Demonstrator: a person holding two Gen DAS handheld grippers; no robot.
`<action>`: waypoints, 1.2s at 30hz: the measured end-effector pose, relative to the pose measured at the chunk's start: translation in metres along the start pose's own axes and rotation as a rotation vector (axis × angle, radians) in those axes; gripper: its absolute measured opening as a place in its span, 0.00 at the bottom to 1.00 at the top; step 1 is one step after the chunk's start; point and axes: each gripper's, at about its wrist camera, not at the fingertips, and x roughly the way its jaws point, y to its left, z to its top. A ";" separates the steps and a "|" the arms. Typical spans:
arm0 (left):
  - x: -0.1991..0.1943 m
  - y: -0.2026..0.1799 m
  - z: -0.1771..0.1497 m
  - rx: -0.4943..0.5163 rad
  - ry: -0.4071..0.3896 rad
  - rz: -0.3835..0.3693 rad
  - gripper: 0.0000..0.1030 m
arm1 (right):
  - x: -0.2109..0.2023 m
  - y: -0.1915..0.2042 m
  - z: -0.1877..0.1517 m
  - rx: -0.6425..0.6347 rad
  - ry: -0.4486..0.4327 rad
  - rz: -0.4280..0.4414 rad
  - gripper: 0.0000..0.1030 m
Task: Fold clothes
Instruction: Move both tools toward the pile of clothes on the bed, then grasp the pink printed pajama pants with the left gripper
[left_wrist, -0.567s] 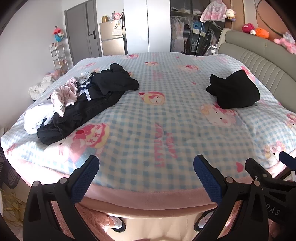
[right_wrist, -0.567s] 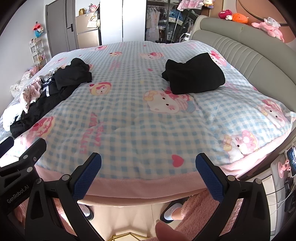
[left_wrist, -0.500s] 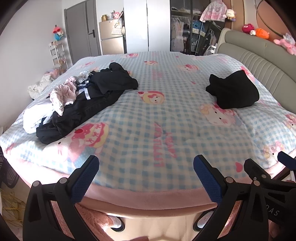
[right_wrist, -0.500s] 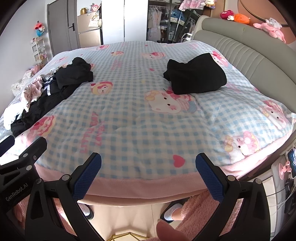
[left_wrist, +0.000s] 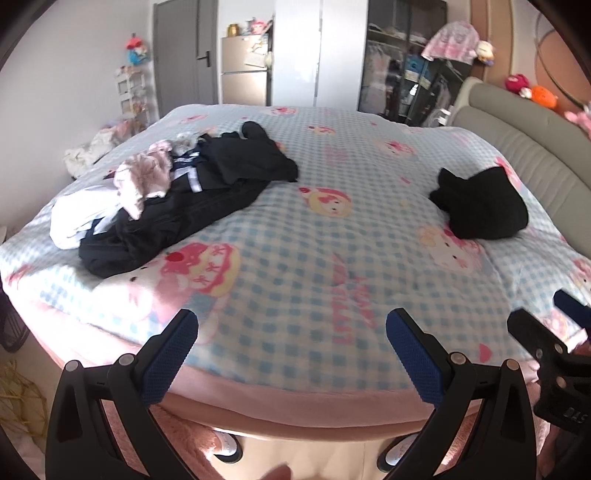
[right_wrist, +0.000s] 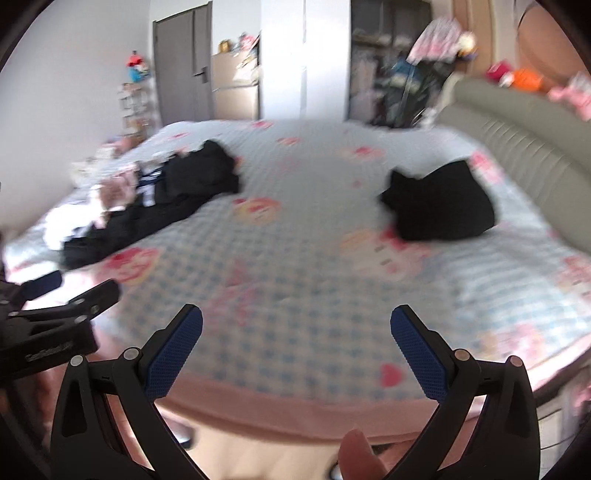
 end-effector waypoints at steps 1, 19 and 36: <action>0.003 0.007 0.001 -0.015 0.010 -0.002 1.00 | 0.001 0.003 0.002 -0.011 -0.003 0.014 1.00; 0.037 0.129 0.012 -0.210 0.057 0.016 0.86 | 0.049 0.108 0.028 -0.150 0.082 0.276 0.95; 0.133 0.250 0.093 -0.287 -0.016 0.248 0.86 | 0.187 0.220 0.159 -0.164 0.099 0.244 0.80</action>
